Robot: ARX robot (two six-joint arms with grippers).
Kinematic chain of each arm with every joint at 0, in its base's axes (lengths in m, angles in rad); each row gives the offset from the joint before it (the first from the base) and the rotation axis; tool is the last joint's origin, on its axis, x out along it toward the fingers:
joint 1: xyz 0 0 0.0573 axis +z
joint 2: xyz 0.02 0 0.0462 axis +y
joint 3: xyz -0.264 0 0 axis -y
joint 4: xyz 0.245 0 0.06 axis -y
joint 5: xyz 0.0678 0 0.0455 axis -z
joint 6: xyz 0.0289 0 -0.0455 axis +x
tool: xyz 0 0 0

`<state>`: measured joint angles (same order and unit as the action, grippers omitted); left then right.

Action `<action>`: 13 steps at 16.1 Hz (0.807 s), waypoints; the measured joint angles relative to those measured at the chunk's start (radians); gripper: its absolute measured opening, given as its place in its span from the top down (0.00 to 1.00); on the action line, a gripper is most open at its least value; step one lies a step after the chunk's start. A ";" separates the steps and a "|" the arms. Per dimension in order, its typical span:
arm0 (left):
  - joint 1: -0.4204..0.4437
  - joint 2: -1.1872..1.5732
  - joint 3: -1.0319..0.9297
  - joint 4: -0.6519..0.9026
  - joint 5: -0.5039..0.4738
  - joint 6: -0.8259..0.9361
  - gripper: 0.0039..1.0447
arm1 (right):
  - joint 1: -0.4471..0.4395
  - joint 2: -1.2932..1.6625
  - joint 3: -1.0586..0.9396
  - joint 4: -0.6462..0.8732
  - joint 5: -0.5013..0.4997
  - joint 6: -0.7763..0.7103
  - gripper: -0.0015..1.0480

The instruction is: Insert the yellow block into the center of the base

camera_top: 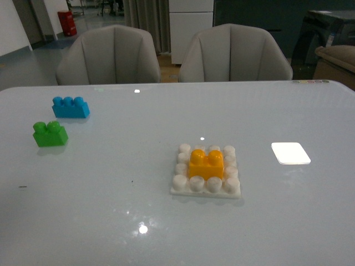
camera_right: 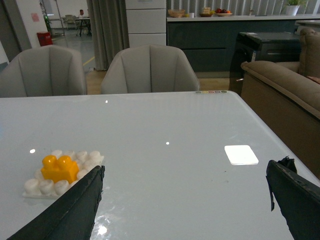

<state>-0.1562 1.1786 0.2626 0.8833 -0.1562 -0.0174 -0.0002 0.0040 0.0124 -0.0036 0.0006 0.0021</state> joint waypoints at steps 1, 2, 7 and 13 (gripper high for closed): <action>0.083 -0.064 -0.037 -0.022 0.084 0.002 0.98 | 0.000 0.000 0.000 0.000 0.000 0.000 0.06; 0.148 -0.141 -0.072 -0.063 0.136 0.002 0.99 | 0.000 0.000 0.000 0.000 0.000 0.000 0.06; 0.153 -0.446 -0.188 -0.234 0.157 0.003 0.99 | 0.000 0.000 0.000 0.000 0.000 0.000 0.06; 0.153 -0.655 -0.252 -0.364 0.156 0.003 0.99 | 0.000 0.000 0.000 0.000 0.000 0.000 0.06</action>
<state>-0.0029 0.5240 0.0109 0.5190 0.0002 -0.0143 -0.0002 0.0040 0.0124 -0.0036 0.0002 0.0021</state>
